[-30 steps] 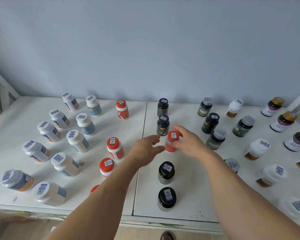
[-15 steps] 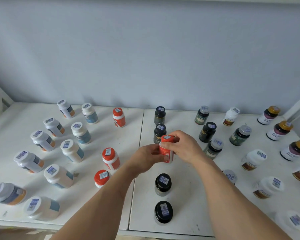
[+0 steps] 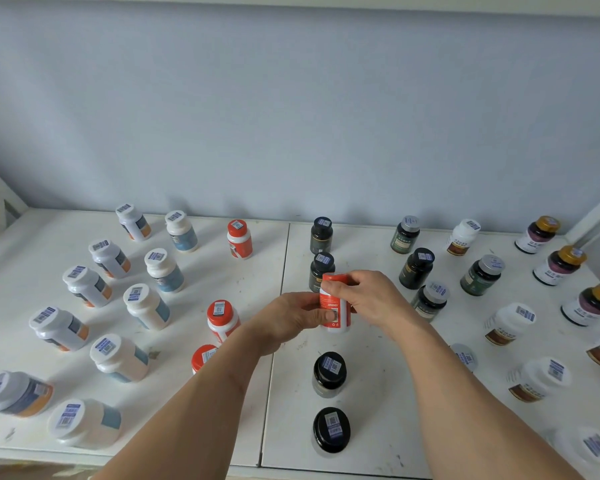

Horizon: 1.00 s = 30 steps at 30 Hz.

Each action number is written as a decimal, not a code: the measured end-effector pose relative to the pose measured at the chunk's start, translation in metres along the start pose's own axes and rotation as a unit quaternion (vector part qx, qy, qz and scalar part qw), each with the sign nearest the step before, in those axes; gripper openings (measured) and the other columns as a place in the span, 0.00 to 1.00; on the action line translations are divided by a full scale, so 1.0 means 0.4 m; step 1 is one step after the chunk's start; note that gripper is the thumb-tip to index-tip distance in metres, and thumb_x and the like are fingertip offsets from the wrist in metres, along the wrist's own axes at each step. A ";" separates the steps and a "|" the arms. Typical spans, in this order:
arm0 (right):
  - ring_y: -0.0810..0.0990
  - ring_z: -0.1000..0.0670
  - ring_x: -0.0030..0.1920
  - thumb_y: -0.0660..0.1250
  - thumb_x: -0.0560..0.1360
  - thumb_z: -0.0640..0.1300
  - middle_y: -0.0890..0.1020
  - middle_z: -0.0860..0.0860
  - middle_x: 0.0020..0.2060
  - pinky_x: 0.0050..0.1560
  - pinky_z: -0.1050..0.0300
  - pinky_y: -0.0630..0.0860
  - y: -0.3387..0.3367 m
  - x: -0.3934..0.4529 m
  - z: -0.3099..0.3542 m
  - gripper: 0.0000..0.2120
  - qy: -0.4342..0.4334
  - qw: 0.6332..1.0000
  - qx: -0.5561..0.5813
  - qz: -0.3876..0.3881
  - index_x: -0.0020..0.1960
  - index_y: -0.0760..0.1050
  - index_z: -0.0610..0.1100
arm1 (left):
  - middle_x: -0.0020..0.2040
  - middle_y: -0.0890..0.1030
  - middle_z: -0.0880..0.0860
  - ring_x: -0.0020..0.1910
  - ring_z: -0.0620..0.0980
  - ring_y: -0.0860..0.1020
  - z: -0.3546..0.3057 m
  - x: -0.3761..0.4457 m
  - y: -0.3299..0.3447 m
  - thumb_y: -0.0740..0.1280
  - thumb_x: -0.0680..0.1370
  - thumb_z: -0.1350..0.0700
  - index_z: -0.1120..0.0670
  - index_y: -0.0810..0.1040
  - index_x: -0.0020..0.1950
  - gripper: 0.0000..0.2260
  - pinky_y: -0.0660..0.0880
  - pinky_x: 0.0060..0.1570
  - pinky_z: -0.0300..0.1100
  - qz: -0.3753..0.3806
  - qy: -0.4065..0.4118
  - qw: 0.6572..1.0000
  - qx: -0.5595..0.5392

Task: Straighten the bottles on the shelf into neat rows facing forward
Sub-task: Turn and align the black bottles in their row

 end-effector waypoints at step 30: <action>0.79 0.54 0.55 0.72 0.73 0.57 0.81 0.55 0.54 0.50 0.62 0.71 0.051 -0.003 0.051 0.19 -0.061 0.998 0.007 0.013 0.61 0.77 0.51 | 0.58 0.81 0.49 0.56 0.51 0.78 -0.049 -0.057 -0.095 0.58 0.81 0.47 0.51 0.77 0.62 0.15 0.73 0.53 0.44 -0.258 0.120 0.727 0.625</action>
Point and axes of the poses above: each hand's wrist, its own x-axis towards the middle knuckle, its own y-axis out of the palm, z = x × y, the point moved 1 cm from there along x, towards the middle knuckle
